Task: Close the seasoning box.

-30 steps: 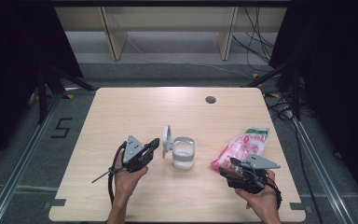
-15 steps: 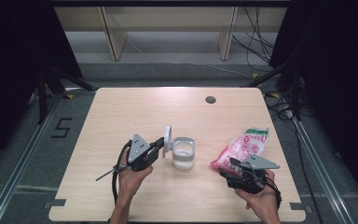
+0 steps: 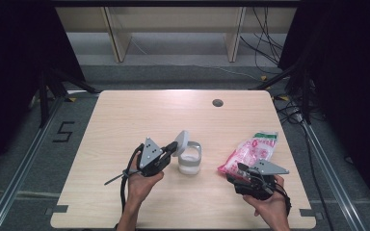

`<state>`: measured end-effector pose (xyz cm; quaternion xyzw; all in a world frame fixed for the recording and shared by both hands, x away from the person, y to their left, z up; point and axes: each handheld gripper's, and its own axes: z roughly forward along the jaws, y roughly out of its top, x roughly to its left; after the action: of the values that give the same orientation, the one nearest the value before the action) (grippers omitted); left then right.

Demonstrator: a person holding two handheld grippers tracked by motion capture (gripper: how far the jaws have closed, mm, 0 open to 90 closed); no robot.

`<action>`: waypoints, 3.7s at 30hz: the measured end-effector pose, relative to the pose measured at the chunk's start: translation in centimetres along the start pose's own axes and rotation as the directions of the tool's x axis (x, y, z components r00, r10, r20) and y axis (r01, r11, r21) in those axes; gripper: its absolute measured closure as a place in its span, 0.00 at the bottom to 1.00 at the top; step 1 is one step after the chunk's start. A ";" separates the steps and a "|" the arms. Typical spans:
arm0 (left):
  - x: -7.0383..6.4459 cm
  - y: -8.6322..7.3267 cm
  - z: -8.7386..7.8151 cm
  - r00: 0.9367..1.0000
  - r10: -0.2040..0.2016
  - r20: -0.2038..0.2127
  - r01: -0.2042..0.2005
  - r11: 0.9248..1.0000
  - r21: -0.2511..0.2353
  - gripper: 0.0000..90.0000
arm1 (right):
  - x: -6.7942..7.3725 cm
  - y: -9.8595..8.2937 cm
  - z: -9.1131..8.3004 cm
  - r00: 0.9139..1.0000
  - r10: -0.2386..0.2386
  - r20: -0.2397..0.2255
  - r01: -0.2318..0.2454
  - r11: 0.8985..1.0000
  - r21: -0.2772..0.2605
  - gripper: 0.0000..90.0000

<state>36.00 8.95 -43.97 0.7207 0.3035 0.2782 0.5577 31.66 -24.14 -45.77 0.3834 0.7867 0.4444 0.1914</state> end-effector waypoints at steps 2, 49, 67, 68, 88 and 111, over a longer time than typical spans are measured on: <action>-0.3 0.0 0.1 1.000 0.007 0.008 -0.007 1.000 -0.002 0.99 | 0.0 0.0 0.0 1.000 -0.008 -0.002 0.008 1.000 0.001 0.45; -2.9 -4.3 -2.9 0.991 -0.083 0.102 0.078 0.995 0.055 0.36 | 1.1 -0.5 0.4 0.996 0.027 -0.090 -0.027 1.000 -0.003 0.33; -3.9 -6.4 -3.3 0.990 -0.094 0.102 0.085 0.993 0.085 0.33 | 0.6 -1.3 0.6 0.994 -0.037 -0.102 0.038 0.999 0.008 0.31; -4.0 -6.6 -3.3 0.990 -0.093 0.110 0.084 0.993 0.085 0.33 | 0.9 -1.3 0.6 0.993 -0.012 -0.120 0.015 1.000 0.023 0.30; -4.7 -7.7 -3.9 0.992 -0.076 0.105 0.060 0.988 0.141 0.30 | 1.4 -2.6 0.2 0.993 -0.037 -0.111 0.046 0.996 0.076 0.28; -4.9 -7.7 -3.8 0.991 -0.080 0.109 0.065 0.988 0.138 0.30 | 1.2 -3.4 -0.2 0.992 -0.040 -0.123 0.052 0.994 0.099 0.28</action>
<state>28.93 9.23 -50.95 0.7598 0.3150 0.1951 0.5343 29.27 -24.40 -48.48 0.3468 0.8272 0.4215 0.1335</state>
